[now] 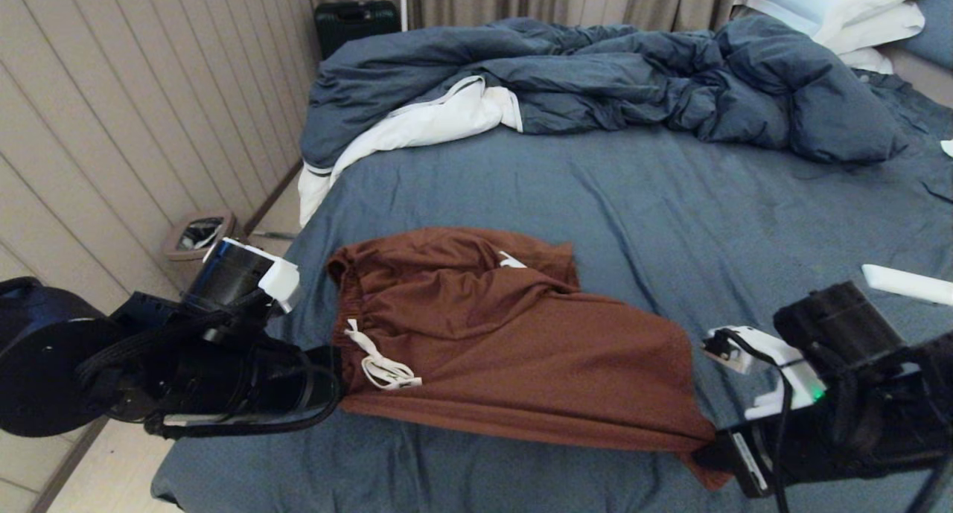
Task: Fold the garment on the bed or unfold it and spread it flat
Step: Fold the brown shorts
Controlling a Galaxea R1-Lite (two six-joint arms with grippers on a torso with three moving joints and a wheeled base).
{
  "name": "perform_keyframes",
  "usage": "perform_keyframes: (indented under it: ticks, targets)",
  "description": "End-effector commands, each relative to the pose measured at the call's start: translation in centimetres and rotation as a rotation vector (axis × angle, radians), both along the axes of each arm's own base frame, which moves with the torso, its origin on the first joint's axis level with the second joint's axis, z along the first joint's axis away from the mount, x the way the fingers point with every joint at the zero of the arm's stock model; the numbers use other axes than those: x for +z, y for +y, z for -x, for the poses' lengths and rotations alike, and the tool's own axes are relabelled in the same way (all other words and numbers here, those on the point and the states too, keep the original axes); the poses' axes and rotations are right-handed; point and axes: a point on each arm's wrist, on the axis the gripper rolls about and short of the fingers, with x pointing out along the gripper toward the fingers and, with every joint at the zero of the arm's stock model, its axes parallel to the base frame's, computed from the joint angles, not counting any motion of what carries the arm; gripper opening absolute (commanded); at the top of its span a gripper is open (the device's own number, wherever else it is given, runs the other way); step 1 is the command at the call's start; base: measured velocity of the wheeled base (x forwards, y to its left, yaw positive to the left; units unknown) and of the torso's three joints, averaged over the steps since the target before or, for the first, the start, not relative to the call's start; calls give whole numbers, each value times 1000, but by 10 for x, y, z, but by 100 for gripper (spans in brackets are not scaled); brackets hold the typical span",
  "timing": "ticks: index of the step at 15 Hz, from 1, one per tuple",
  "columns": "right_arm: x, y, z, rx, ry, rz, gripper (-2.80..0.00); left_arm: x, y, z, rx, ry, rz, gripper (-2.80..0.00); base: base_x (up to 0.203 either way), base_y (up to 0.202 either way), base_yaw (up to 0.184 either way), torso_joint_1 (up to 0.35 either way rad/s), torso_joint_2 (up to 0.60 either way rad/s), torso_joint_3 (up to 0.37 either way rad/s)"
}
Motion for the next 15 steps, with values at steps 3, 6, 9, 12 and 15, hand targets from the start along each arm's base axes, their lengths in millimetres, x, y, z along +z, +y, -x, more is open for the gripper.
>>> perform_keyframes:
  ticks: [3, 6, 9, 12, 15]
  targets:
    - [5, -10, 39, 4, -9, -1, -280, 4, 14, 32, -9, -9, 4, -280, 0, 0, 0, 0, 0, 0]
    - [5, -14, 54, 18, 13, 10, -280, -3, 20, 41, -9, 18, -11, -280, 0, 0, 0, 0, 0, 0]
    - [10, -19, 72, 21, 16, 12, -280, -4, 30, 58, -10, 16, -11, -280, 0, 0, 0, 0, 0, 0]
    - [15, -25, 91, 26, 14, 14, -280, 0, 39, 75, -17, 32, -22, -280, 0, 0, 0, 0, 0, 0]
    - [22, -26, 99, 38, -8, 7, -280, 7, 46, 88, -18, 24, -22, -280, 0, 0, 0, 0, 0, 0]
